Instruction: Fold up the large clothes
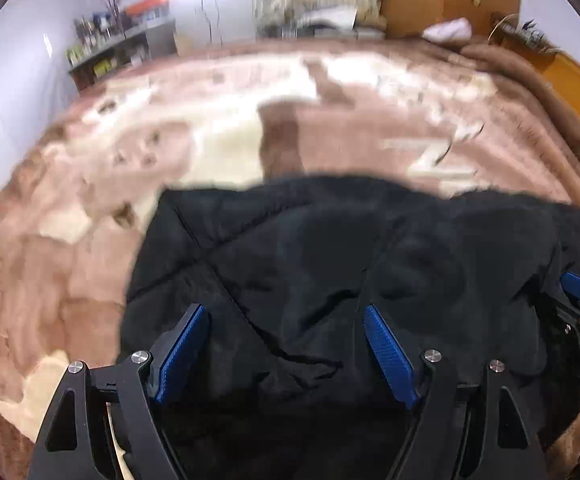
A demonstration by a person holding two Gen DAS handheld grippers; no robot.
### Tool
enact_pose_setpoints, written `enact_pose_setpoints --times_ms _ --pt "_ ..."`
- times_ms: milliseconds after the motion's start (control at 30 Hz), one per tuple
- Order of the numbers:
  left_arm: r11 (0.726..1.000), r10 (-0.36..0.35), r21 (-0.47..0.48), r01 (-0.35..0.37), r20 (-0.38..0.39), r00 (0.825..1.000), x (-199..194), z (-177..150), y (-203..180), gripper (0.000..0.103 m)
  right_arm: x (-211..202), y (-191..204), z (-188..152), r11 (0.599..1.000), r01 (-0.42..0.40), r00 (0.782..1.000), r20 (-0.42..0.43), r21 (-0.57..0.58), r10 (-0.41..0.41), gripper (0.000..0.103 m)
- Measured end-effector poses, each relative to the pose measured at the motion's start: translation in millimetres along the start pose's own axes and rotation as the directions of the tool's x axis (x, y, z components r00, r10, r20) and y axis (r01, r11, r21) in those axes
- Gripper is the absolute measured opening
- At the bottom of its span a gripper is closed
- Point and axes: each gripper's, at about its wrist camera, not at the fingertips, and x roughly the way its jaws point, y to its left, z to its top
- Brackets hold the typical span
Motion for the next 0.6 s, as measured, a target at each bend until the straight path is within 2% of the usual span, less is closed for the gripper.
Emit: enact_pose_setpoints --times_ms 67,200,333,467,600 --pt "1.0 -0.006 -0.005 0.006 0.002 1.0 11 -3 5 0.081 13 0 2 1.0 -0.009 1.0 -0.021 0.027 0.009 0.064" --pt "1.0 0.003 -0.023 -0.004 -0.029 1.0 31 -2 1 0.082 34 5 5 1.0 0.016 0.997 -0.073 0.0 -0.016 0.064" --pt "0.998 -0.018 -0.064 0.014 -0.069 0.997 44 -6 6 0.083 44 -6 -9 0.999 0.002 0.994 -0.106 0.032 0.001 0.064" --pt "0.998 -0.013 -0.054 0.009 -0.08 0.997 43 -15 4 0.083 47 -1 -9 1.0 0.025 0.988 -0.153 0.014 -0.023 0.064" --pt "1.0 -0.012 -0.02 0.011 -0.057 0.998 32 -13 1 0.083 40 -4 -8 1.0 0.0 0.988 -0.152 0.008 0.001 0.064"
